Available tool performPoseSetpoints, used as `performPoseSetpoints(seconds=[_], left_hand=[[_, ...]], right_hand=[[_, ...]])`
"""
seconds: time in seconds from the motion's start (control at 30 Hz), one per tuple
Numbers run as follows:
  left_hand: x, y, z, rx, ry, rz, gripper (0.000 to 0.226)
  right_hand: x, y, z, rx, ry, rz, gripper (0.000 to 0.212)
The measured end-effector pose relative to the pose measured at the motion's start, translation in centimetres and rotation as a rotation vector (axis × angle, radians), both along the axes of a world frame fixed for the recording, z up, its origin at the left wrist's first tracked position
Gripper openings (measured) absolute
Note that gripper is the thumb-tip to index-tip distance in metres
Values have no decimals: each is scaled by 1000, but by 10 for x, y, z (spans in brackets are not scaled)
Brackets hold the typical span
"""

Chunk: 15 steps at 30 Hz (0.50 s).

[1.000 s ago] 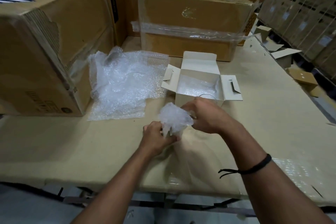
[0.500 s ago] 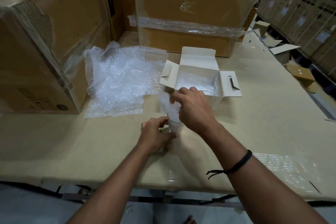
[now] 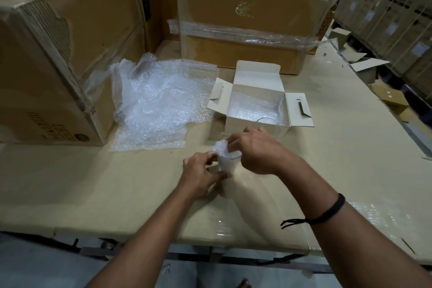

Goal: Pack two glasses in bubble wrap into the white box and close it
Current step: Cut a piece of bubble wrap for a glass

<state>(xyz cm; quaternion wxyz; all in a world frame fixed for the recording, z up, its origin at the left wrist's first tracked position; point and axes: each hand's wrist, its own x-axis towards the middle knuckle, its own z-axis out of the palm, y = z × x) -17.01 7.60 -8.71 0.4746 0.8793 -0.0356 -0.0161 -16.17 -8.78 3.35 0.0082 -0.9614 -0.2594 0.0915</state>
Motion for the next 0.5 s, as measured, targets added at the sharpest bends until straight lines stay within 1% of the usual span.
performPoseSetpoints(seconds=[0.07, 0.1, 0.13, 0.2, 0.27, 0.37, 0.5], left_hand=[[0, 0, -1, 12, 6, -3, 65], [0, 0, -2, 19, 5, -3, 66], [0, 0, -1, 22, 5, -1, 66], [0, 0, -1, 25, 1, 0, 66], [-1, 0, 1, 41, -6, -7, 64], [0, 0, 0, 22, -17, -10, 66], [-1, -1, 2, -9, -40, -19, 45]], right_hand=[[1, -9, 4, 167, 31, -83, 68], [0, -14, 5, 247, 3, -126, 70], [-2, -17, 6, 266, -44, -148, 69], [-8, -19, 5, 144, -136, -104, 62], [-12, -16, 1, 34, -166, -40, 54], [-15, -10, -2, -18, -172, 28, 47], [-10, -3, -6, -65, -122, 53, 47]])
